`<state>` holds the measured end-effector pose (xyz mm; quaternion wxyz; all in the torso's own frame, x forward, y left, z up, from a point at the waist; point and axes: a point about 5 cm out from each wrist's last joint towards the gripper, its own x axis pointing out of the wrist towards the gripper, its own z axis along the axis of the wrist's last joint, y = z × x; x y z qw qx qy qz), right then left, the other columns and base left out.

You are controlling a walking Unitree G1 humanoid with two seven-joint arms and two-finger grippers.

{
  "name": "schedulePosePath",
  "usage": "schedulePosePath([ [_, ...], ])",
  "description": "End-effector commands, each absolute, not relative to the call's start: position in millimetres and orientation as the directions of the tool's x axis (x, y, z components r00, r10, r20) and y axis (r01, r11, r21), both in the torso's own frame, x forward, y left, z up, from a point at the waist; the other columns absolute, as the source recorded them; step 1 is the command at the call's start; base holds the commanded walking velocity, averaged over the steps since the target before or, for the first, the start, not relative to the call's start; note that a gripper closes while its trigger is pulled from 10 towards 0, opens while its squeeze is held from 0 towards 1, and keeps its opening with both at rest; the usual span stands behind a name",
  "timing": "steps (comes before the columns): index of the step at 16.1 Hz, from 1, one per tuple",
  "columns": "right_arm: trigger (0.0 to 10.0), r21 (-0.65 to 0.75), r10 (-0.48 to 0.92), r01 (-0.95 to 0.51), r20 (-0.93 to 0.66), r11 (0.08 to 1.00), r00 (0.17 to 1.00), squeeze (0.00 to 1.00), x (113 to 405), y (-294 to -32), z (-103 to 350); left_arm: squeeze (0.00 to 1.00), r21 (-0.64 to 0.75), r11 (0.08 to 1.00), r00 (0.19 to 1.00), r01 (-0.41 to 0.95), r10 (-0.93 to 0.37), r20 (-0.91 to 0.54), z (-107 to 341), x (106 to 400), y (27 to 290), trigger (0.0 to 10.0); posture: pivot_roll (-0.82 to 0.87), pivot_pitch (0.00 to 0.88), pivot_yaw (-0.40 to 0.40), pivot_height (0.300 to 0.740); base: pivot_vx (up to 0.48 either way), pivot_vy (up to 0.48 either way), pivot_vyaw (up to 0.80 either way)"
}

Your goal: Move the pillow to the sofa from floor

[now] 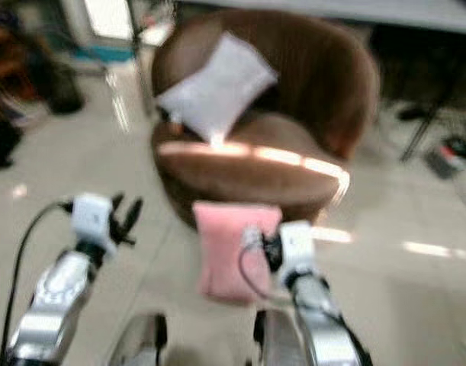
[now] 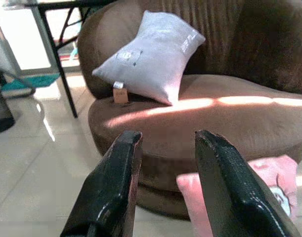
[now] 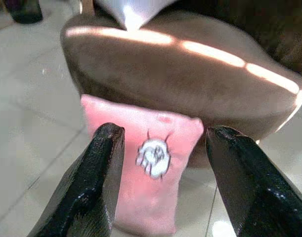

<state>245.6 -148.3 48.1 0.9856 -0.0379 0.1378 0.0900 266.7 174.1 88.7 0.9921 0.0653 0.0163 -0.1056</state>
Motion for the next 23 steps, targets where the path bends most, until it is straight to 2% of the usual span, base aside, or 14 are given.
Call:
schedulePosePath([
  [1, 10.0, -0.069, 0.141, -0.165, -0.269, 0.984, 0.953, 0.00, 246.9, -157.5, 49.5, 0.00, 0.117, 0.964, 0.971, 0.238, -0.236, -0.030, 92.8, 270.5, 166.2, 10.0, -0.06, 0.016, 0.028, 0.616, 0.345, 0.000, 0.00],
  [12, 10.0, -0.078, 0.139, -0.165, -0.262, 0.983, 0.955, 0.00, 250.5, -151.0, 50.5, 0.00, 0.106, 0.965, 0.971, 0.239, -0.236, -0.038, 90.8, 268.3, 166.5, 10.0, -0.07, 0.032, 0.021, 0.616, 0.348, 0.000, 0.00],
  [23, 10.0, -0.087, 0.138, -0.165, -0.255, 0.982, 0.957, 0.00, 252.2, -156.0, 56.2, 0.00, 0.099, 0.965, 0.970, 0.242, -0.239, -0.042, 89.6, 268.9, 164.1, 10.0, -0.07, 0.030, 0.020, 0.616, 0.342, 0.000, 0.00],
])
